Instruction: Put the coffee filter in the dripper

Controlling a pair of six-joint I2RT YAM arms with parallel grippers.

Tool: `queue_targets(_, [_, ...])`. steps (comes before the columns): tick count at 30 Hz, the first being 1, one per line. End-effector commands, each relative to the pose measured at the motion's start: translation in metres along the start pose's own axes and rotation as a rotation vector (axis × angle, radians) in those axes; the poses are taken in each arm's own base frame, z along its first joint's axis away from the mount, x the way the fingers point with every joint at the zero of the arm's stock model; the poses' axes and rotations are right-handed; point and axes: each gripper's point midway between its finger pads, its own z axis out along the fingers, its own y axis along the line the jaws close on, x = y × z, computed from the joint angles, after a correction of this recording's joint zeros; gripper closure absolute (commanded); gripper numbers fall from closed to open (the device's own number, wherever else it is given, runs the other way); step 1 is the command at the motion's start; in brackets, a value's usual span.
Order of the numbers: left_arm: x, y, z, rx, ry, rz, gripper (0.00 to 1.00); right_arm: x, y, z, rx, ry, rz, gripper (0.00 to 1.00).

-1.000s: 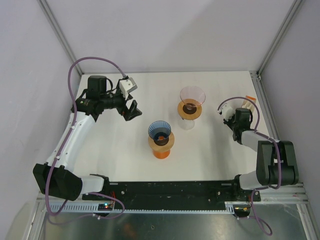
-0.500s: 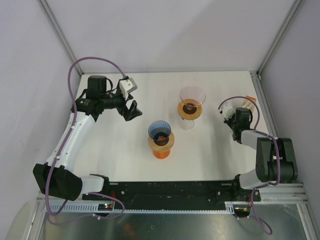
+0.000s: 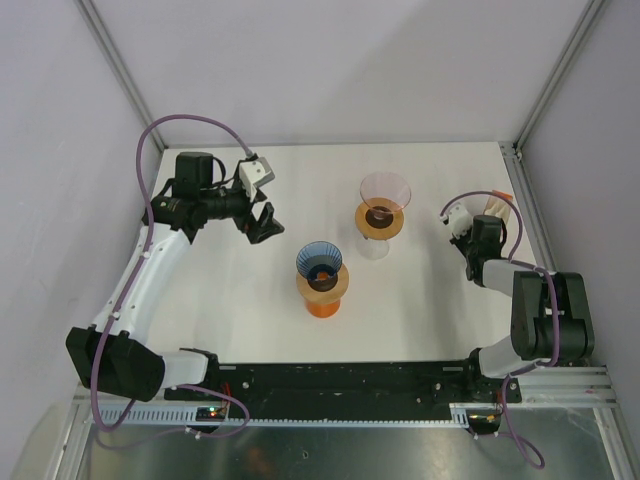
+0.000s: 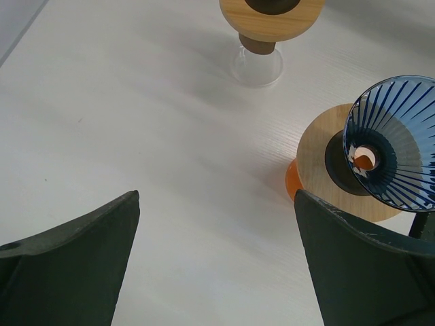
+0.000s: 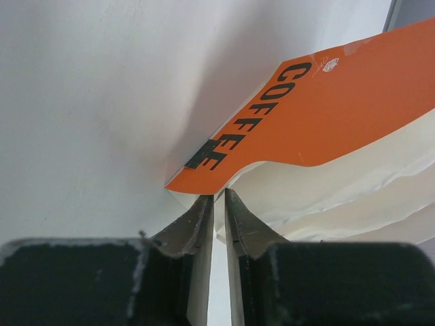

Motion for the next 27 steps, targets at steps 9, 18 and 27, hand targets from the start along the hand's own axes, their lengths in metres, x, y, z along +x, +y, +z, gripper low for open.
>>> queue_targets(9, [-0.012, -0.003, -0.007, 0.012, -0.033, 0.043, 0.00, -0.018, -0.022, -0.002, 0.065, -0.063, 0.153, 1.00])
queue_targets(18, [-0.015, -0.004, -0.007, 0.021, -0.039, 0.045, 0.00, -0.032, -0.037, -0.022, 0.129, -0.098, 0.364, 1.00])
queue_targets(27, [-0.017, -0.001, -0.007, 0.014, -0.039, 0.050, 0.00, -0.038, -0.043, -0.045, 0.143, -0.116, 0.434, 1.00])
